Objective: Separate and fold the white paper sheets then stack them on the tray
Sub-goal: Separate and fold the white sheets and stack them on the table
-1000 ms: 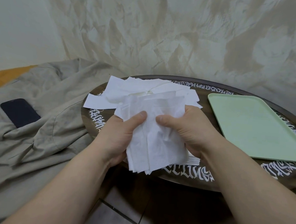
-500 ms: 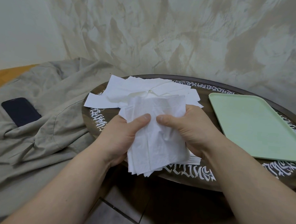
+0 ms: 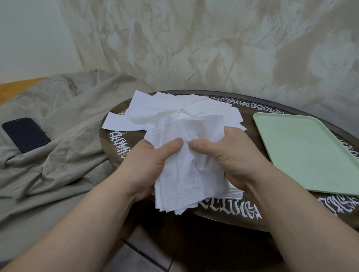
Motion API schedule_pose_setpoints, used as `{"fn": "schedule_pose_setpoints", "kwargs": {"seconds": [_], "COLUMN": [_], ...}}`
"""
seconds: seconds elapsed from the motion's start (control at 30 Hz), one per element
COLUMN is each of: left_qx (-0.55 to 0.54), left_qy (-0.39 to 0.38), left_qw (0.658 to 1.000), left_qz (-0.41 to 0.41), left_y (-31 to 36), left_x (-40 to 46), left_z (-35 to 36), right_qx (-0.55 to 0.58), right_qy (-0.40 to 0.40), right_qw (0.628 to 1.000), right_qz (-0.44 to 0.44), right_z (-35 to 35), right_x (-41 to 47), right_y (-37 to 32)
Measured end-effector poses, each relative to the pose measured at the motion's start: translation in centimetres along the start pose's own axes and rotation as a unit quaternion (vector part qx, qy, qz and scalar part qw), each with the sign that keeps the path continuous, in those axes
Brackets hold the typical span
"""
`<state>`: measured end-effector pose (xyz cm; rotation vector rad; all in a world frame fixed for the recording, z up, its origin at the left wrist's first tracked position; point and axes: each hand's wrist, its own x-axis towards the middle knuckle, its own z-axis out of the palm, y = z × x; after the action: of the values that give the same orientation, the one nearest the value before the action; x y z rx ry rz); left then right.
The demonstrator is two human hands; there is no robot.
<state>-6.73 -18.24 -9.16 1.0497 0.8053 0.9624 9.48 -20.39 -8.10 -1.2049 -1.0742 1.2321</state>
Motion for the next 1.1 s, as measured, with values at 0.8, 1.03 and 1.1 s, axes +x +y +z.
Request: {"fn": "schedule_pose_setpoints", "kwargs": {"seconds": [0.8,1.03,1.1], "left_qx": [0.176,0.215,0.215], "left_qy": [0.023,0.020,0.030], "left_qw": [0.980,0.971,0.971], "left_qz": [0.087,0.101,0.100], "left_y": [0.4,0.4,0.3], "left_x": [-0.4,-0.6,-0.5], "left_z": [-0.6,-0.7,-0.8], "right_qx": [-0.358,-0.405,-0.415], "right_qy": [0.151,0.102,0.110], "right_qw": [0.876,0.841,0.823], "right_qz": [-0.285,-0.345,-0.371], "right_z": [-0.4,-0.3,-0.2], "right_x": [-0.5,-0.1,-0.1], "right_y": [-1.2,-0.4,-0.4]}}
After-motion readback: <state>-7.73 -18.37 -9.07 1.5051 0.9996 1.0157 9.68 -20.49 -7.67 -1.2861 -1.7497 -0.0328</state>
